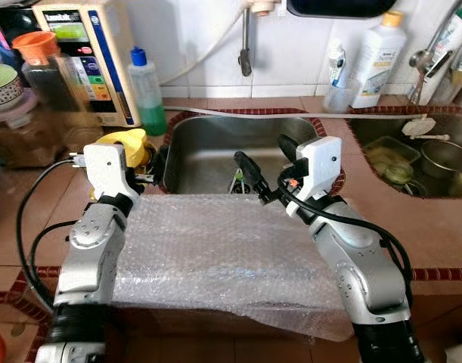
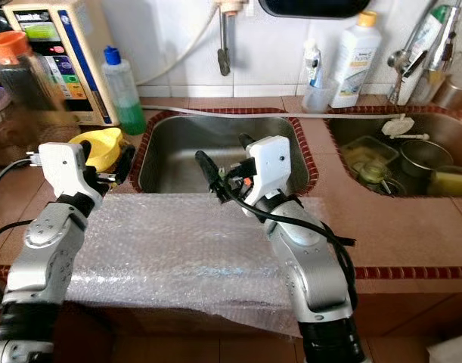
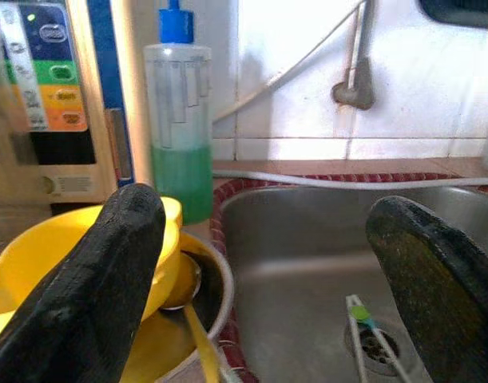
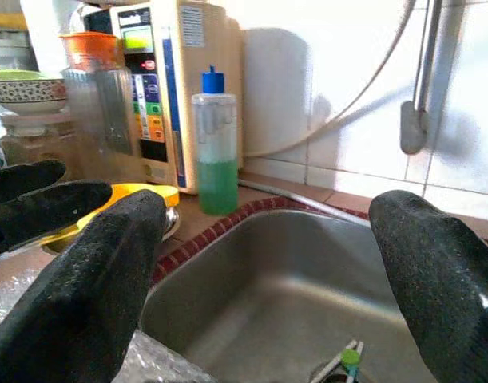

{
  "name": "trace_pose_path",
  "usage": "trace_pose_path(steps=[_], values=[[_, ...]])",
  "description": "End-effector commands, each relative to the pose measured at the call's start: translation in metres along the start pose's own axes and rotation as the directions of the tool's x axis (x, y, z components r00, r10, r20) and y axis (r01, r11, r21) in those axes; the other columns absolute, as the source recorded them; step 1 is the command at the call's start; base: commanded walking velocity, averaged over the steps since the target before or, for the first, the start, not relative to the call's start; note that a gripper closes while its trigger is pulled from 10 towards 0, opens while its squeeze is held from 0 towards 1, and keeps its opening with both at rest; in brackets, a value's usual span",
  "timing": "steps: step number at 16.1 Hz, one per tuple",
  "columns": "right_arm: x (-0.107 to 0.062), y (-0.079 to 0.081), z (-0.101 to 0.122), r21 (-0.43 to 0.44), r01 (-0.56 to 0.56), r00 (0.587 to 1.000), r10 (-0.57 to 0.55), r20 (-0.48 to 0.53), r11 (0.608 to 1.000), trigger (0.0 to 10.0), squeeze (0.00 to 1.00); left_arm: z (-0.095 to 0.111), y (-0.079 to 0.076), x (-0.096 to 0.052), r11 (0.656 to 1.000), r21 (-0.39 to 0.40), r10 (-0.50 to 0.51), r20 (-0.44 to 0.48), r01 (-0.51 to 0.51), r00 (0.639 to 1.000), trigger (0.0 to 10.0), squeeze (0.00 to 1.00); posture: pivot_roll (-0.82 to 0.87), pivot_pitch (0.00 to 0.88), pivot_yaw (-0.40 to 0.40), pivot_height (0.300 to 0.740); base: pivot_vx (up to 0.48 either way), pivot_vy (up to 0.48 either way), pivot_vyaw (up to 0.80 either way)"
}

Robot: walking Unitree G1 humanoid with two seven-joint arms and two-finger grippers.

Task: Kitchen organization

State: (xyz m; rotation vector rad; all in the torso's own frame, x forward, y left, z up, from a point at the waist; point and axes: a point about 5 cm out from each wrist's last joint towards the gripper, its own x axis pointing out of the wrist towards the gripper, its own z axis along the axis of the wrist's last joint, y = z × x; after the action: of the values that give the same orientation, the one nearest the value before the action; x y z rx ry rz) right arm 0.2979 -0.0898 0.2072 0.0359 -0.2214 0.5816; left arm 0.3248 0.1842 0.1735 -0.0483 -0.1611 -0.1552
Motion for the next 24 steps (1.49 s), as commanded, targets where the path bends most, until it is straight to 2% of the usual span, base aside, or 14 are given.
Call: trace_pose_path(steps=[1,7,16,23,24], values=[[0.001,0.001,0.003,-0.013,-0.005,1.0,0.005,0.014,1.0,10.0,0.0,0.004,-0.003,-0.001,1.0,-0.012,-0.022,0.007,0.022,1.0,10.0,0.0,-0.23,0.04,0.068,0.74,0.0,0.0,0.0],[0.003,0.001,0.003,-0.022,-0.007,1.0,0.007,0.024,1.0,10.0,0.0,0.007,0.002,-0.002,1.0,-0.02,-0.007,-0.006,0.007,1.0,10.0,0.0,-0.23,0.03,0.063,0.74,0.0,0.176,0.0],[0.005,0.0,0.003,-0.028,-0.002,1.0,0.003,0.028,1.0,10.0,0.0,0.006,-0.002,-0.005,1.0,-0.019,-0.022,-0.031,0.021,0.999,10.0,0.0,-0.22,0.033,0.065,0.74,0.0,0.308,0.0],[0.006,-0.002,0.003,-0.037,0.001,1.0,0.0,0.031,0.999,10.0,0.0,0.006,-0.009,-0.007,0.999,0.007,-0.032,-0.019,0.032,0.999,10.0,0.0,-0.23,0.033,0.064,0.74,0.0,0.0,0.0],[0.006,-0.002,0.004,-0.039,0.002,0.999,-0.001,0.033,0.999,10.0,0.0,0.009,-0.01,-0.007,0.999,0.036,-0.023,0.011,0.022,1.0,10.0,0.0,-0.22,0.03,0.061,0.74,0.0,0.0,0.0]])
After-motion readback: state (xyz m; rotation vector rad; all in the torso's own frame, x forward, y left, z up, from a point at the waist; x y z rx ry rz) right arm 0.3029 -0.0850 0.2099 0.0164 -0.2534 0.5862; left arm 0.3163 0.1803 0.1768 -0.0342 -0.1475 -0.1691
